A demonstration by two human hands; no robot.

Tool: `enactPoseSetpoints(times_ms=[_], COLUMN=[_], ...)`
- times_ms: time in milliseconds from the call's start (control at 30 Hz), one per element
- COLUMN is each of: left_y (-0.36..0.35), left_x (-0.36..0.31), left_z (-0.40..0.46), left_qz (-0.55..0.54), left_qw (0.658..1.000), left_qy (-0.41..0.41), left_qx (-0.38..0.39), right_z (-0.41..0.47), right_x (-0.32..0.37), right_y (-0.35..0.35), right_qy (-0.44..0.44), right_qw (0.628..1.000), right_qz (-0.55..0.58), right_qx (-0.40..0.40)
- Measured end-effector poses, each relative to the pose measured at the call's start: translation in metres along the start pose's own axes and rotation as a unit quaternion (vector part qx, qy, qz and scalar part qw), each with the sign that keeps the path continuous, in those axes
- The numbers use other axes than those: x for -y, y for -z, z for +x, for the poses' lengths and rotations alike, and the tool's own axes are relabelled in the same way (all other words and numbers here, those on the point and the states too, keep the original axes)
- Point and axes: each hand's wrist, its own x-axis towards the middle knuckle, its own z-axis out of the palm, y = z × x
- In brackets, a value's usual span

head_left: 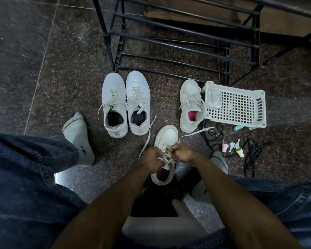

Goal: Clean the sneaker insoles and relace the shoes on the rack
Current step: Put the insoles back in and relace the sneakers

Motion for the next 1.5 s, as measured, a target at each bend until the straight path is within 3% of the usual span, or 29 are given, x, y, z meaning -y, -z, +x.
enactPoseSetpoints(times_ms=[133,233,300,467,633,733,967,1033,1167,1267,1400,1500], left_y=[0.004,0.004,0.004,0.004,0.006,0.006,0.006,0.006,0.011,0.009,-0.001,-0.004], left_x=[-0.005,-0.009,-0.011,-0.014,-0.020,-0.022,-0.038,-0.035,-0.038,-0.031,-0.017,-0.017], left_z=[0.002,0.010,0.017,0.028,0.031,0.037,0.041,0.043,0.040,0.040,0.035,0.031], left_qz=[-0.001,-0.034,-0.041,-0.009,0.103,0.179,0.339,0.319,0.128,0.041,-0.044,0.005], left_qw=[1.000,0.998,0.997,0.999,0.994,0.980,0.932,0.939,0.980,0.988,0.997,0.996], left_qy=[0.007,0.049,0.066,0.049,-0.035,-0.078,-0.068,-0.039,0.051,0.051,0.056,0.090], left_qx=[0.026,0.000,-0.020,-0.006,0.021,0.040,0.105,0.122,0.141,0.136,0.034,-0.018], right_z=[-0.004,0.002,0.009,0.017,0.008,0.007,0.013,0.017,0.017,0.018,0.025,0.025], right_x=[-0.006,-0.015,-0.020,-0.022,-0.022,-0.020,-0.016,-0.017,-0.020,-0.021,-0.024,-0.024], right_y=[-0.004,-0.005,-0.006,-0.019,-0.027,-0.025,-0.024,-0.026,-0.022,-0.022,-0.025,-0.023], right_qy=[0.003,-0.063,-0.103,-0.103,0.029,0.053,0.072,0.067,0.045,0.035,0.003,-0.065], right_qw=[0.995,0.973,0.967,0.974,0.980,0.977,0.978,0.985,0.987,0.980,0.974,0.967], right_qz=[0.090,0.175,0.182,0.140,0.038,-0.046,-0.124,-0.070,0.097,0.159,0.167,0.175], right_qx=[-0.050,-0.133,-0.146,-0.146,-0.195,-0.200,-0.151,-0.146,-0.121,-0.112,-0.151,-0.175])
